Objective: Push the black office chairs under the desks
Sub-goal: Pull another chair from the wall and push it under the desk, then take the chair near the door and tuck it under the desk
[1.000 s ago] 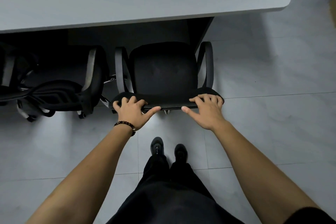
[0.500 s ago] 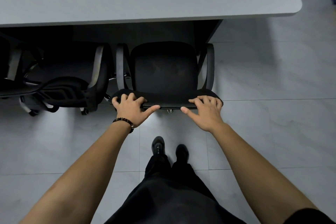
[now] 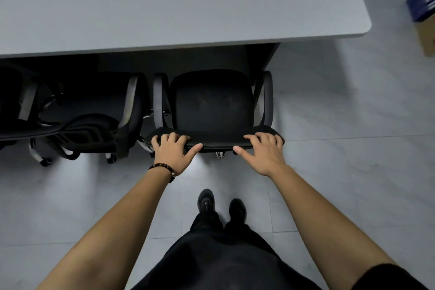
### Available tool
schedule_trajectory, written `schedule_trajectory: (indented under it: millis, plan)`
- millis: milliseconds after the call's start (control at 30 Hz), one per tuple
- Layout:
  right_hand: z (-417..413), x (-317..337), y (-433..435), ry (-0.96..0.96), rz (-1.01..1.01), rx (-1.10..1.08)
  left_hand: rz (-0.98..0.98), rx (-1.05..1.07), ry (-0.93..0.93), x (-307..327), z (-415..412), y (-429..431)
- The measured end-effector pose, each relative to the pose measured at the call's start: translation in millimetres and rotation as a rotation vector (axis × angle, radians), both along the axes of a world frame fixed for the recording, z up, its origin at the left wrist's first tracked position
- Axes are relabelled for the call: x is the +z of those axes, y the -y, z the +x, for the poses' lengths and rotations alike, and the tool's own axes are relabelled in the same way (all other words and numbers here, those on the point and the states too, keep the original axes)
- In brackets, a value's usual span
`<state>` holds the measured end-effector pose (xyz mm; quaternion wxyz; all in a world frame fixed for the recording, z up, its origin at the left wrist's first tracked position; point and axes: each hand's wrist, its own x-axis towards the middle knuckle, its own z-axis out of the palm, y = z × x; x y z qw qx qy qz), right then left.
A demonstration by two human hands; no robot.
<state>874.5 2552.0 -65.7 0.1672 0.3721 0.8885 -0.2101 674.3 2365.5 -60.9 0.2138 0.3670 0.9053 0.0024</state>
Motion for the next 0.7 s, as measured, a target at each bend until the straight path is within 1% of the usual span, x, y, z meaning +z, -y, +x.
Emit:
schedule_trajectory:
  millis: [100, 167, 233, 333, 400, 500, 600, 700]
  plan:
    - [0, 17, 2, -0.033, -0.066, -0.045, 0.141, 0.074, 0.061, 19, 8, 3]
    - [9, 31, 9, -0.159, -0.105, -0.125, 0.303, 0.173, 0.117, 36, 16, 10]
    - [26, 48, 24, -0.306, -0.187, -0.247, 0.464, 0.274, 0.189, 57, 29, 24]
    - [64, 64, 54, -0.413, -0.266, -0.404, 0.647, 0.345, 0.297, 79, 54, 48]
    - [91, 69, 74, -0.440, -0.297, -0.537, 0.683, 0.373, 0.355, 85, 69, 59]
    - [125, 72, 96, -0.480, -0.310, -0.710, 0.662, 0.353, 0.429, 80, 83, 54]
    - [154, 80, 101, -0.525, -0.254, -0.817, 0.627, 0.267, 0.531, 77, 95, 19]
    - [189, 95, 84, -0.598, -0.153, -0.949, 0.625, 0.140, 0.596, 83, 113, -38]
